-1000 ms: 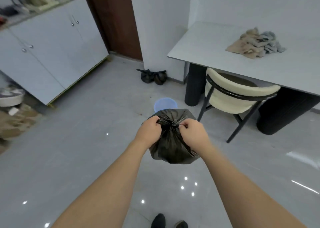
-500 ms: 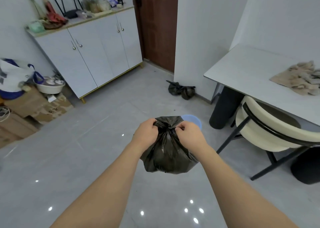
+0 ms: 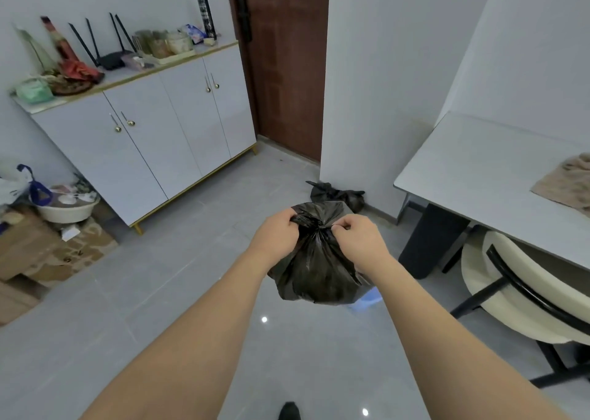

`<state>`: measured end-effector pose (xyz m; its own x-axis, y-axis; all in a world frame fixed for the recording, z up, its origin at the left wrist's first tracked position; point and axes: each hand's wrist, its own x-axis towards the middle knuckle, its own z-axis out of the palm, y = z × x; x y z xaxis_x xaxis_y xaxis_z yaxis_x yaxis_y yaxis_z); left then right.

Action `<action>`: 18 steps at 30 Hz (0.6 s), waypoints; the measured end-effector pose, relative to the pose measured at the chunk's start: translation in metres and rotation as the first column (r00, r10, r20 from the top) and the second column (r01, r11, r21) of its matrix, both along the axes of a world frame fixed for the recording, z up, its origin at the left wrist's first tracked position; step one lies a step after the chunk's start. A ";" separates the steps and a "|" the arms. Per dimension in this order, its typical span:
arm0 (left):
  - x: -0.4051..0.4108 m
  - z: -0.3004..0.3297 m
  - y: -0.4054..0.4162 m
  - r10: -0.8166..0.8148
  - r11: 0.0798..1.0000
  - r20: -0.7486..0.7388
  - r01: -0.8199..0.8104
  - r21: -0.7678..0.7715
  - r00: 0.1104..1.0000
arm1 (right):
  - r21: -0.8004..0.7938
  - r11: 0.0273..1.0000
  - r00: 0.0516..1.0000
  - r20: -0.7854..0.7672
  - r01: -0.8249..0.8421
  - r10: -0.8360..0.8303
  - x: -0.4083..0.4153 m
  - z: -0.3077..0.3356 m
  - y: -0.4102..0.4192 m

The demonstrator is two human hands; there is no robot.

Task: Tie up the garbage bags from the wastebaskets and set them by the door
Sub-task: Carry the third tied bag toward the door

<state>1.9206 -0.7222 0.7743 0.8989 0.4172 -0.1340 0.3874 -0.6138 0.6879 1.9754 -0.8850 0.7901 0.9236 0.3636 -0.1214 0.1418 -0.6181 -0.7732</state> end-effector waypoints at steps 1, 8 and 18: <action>0.016 0.006 0.013 -0.013 1.000 0.008 0.013 0.010 1.000 | 0.009 1.000 1.000 0.008 0.011 -0.011 0.012 0.003 0.013; 0.129 0.022 0.081 -0.053 0.998 0.035 0.054 -0.018 0.998 | 0.031 0.996 0.996 0.022 0.080 -0.081 0.107 0.023 0.079; 0.302 0.033 0.135 -0.167 0.986 0.054 0.168 -0.006 0.984 | 0.135 0.969 0.978 -0.004 0.206 -0.207 0.278 0.021 0.128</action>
<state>2.2227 -0.5872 0.8070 0.9618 0.2590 -0.0882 0.2428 -0.6593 0.7116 2.2531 -0.7570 0.8110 0.9813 0.1770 -0.0752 0.0296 -0.5256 -0.8502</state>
